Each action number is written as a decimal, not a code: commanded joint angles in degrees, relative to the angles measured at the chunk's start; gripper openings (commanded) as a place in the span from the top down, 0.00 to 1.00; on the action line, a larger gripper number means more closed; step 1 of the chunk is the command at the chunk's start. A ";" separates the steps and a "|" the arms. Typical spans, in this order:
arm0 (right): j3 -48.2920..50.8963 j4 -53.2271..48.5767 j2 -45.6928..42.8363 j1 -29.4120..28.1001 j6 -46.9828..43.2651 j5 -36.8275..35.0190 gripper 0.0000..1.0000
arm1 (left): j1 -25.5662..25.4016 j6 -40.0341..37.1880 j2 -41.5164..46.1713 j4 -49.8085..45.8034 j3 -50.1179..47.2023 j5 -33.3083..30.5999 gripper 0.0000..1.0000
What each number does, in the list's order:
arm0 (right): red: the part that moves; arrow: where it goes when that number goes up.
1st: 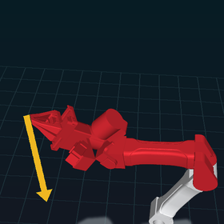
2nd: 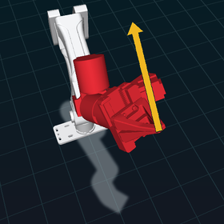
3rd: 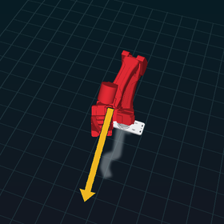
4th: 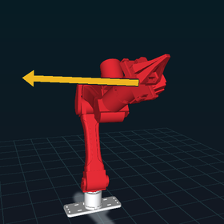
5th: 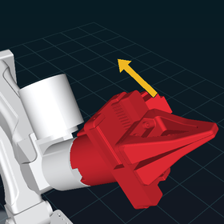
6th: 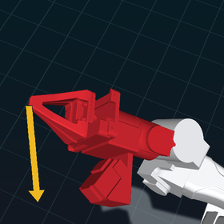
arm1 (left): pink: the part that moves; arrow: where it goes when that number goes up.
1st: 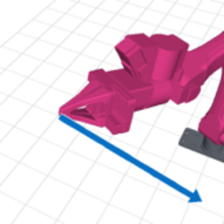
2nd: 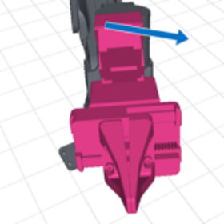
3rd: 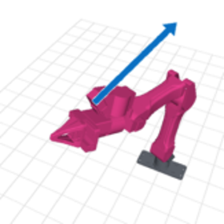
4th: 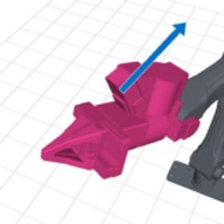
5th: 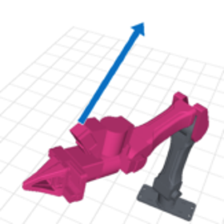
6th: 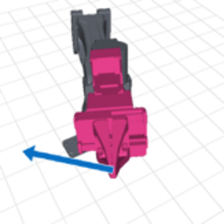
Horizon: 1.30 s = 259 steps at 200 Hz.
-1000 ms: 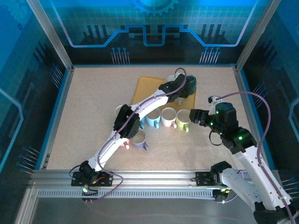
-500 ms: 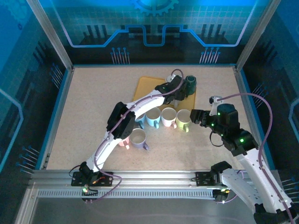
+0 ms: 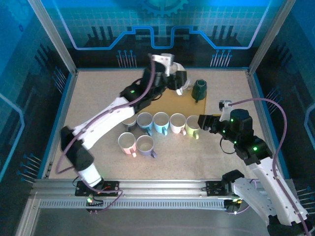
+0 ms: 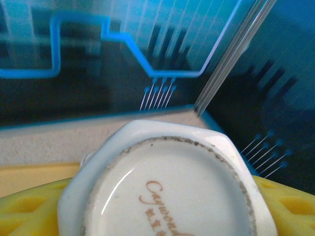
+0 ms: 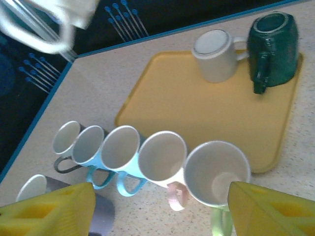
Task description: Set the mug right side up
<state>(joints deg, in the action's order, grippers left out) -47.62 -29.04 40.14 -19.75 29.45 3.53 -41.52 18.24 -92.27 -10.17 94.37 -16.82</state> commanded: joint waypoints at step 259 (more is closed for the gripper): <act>12.40 83.65 31.92 -29.97 34.27 22.05 0.22 | 17.03 29.75 63.67 59.28 -76.53 25.06 0.47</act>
<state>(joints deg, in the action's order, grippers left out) -34.06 38.79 68.14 -48.18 58.08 22.04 -24.49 45.84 -28.53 34.70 18.15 7.07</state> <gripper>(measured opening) 0.778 0.745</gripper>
